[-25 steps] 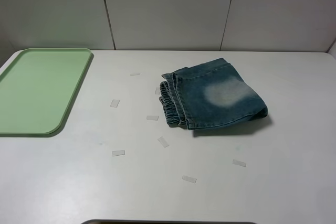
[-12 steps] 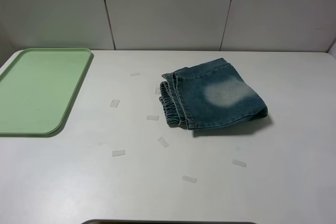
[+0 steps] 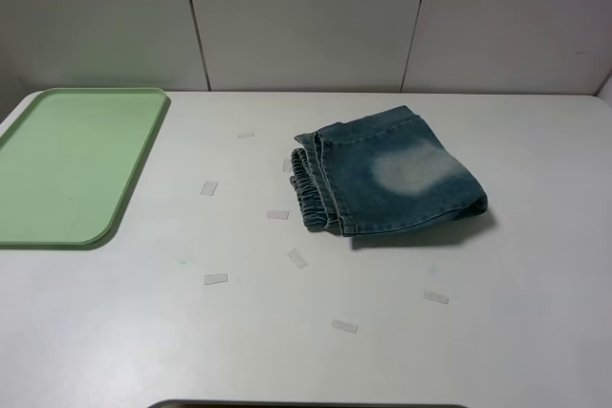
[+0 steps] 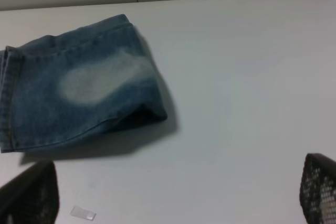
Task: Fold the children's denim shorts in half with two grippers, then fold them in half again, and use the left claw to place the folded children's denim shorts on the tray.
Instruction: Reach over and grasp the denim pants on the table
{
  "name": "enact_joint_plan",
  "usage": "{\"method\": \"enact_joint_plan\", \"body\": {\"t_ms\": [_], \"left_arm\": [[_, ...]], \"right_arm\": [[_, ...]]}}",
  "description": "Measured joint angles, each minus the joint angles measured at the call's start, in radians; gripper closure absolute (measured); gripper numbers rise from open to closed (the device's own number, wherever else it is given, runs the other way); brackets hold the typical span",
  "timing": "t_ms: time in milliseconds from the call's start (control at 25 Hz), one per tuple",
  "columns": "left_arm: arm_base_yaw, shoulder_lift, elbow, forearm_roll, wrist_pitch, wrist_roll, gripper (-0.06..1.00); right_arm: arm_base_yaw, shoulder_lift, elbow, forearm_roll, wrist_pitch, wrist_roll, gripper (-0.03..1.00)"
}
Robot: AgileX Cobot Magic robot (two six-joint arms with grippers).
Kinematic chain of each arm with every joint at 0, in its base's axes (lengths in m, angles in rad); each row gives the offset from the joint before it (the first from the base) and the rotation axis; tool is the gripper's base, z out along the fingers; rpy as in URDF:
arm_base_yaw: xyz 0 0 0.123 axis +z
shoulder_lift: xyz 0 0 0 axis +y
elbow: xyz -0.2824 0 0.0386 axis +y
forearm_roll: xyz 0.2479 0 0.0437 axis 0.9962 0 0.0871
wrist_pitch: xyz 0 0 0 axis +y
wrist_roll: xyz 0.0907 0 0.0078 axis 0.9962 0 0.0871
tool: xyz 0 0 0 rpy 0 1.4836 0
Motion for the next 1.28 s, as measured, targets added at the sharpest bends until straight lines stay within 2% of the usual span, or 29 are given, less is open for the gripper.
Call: {"method": "enact_joint_plan", "body": {"t_ms": [320, 560, 720, 1040, 1280], "left_arm": [[0.0, 0.015, -0.002, 0.0, 0.006, 0.014, -0.01], [0.0, 0.213, -0.065, 0.0, 0.036, 0.072, -0.01], [-0.001, 0.385, -0.13, -0.037, 0.028, 0.12, -0.01], [-0.033, 0.743, -0.241, -0.147, -0.155, 0.133, -0.01], [-0.108, 1.043, -0.323, -0.266, -0.297, 0.201, -0.01]], "right_arm": [[0.0, 0.0, 0.0, 0.0, 0.0, 0.0, 0.27], [0.0, 0.0, 0.0, 0.0, 0.0, 0.0, 0.27], [0.0, 0.0, 0.0, 0.0, 0.0, 0.0, 0.27], [0.0, 0.0, 0.0, 0.0, 0.0, 0.0, 0.27], [0.0, 0.0, 0.0, 0.0, 0.0, -0.001, 0.27]]}}
